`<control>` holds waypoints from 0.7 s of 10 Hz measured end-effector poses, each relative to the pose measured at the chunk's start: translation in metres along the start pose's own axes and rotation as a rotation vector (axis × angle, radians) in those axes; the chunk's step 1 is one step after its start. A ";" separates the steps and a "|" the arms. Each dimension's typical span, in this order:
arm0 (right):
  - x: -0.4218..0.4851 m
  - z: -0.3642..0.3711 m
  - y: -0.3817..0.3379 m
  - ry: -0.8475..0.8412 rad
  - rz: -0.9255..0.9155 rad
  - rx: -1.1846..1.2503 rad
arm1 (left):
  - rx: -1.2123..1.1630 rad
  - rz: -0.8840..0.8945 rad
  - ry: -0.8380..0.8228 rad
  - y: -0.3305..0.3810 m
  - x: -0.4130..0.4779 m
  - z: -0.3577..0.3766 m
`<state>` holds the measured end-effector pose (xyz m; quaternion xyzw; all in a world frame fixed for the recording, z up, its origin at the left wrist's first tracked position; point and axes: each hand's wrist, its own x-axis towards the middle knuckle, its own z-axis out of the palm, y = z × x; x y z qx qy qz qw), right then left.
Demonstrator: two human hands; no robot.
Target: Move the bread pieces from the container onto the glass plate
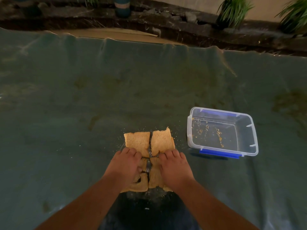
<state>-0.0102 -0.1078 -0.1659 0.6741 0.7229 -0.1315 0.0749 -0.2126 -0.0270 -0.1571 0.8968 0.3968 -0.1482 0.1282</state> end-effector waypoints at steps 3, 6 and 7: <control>0.013 -0.006 -0.010 0.066 0.039 0.115 | -0.036 -0.033 0.158 0.003 -0.004 -0.002; 0.016 -0.006 -0.011 -0.063 0.067 0.100 | -0.022 -0.080 0.093 0.000 -0.006 0.003; 0.011 -0.025 -0.012 -0.041 0.057 0.115 | -0.037 -0.097 0.097 0.001 -0.011 -0.012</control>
